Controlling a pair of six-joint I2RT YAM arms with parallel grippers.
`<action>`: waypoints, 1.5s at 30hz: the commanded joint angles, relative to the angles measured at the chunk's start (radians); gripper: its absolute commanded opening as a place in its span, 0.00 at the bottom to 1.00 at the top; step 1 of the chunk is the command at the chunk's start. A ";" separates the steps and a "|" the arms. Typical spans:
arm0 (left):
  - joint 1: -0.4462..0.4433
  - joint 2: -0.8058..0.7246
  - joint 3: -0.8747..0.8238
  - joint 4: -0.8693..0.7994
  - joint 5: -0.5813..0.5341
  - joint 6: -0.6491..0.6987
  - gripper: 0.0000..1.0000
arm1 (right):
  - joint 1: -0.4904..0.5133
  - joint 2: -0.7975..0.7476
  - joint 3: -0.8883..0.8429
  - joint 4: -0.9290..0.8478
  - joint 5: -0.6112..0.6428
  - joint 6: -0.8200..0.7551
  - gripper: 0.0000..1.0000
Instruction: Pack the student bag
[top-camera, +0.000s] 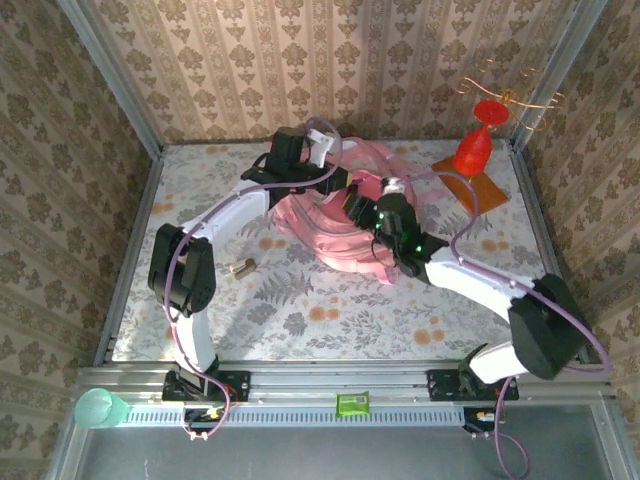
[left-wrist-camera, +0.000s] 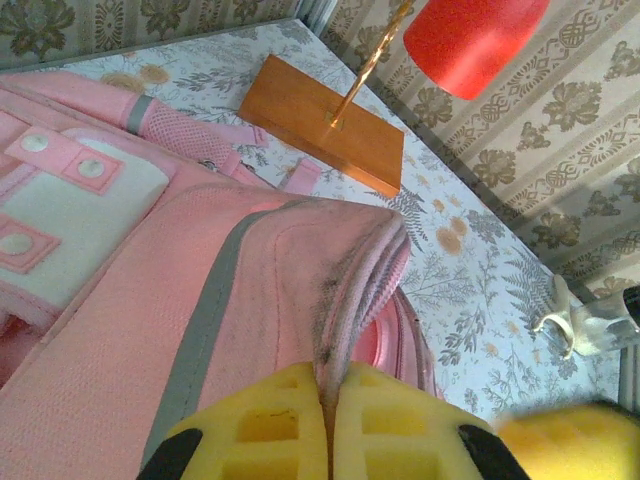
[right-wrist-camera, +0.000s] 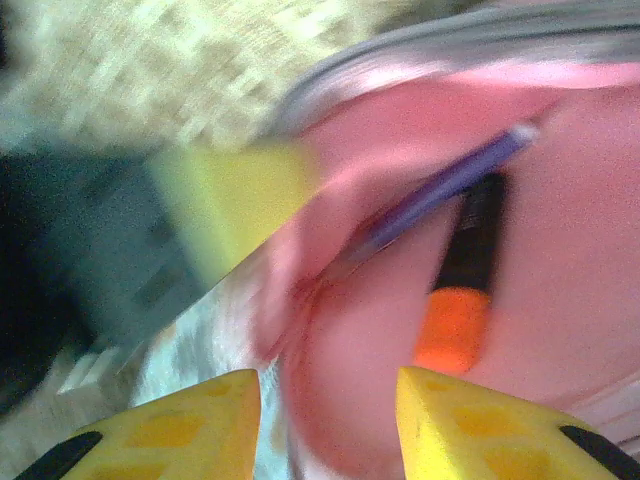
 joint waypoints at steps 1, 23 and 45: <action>0.020 -0.059 0.013 0.089 0.041 -0.014 0.00 | 0.147 -0.006 -0.019 -0.066 -0.042 -0.479 0.44; 0.030 -0.052 0.024 0.058 0.061 -0.001 0.00 | 0.319 0.897 0.739 -0.248 -0.291 -0.863 0.79; 0.034 -0.063 0.018 0.058 0.067 0.008 0.00 | 0.317 0.958 0.893 -0.316 -0.323 -0.746 0.29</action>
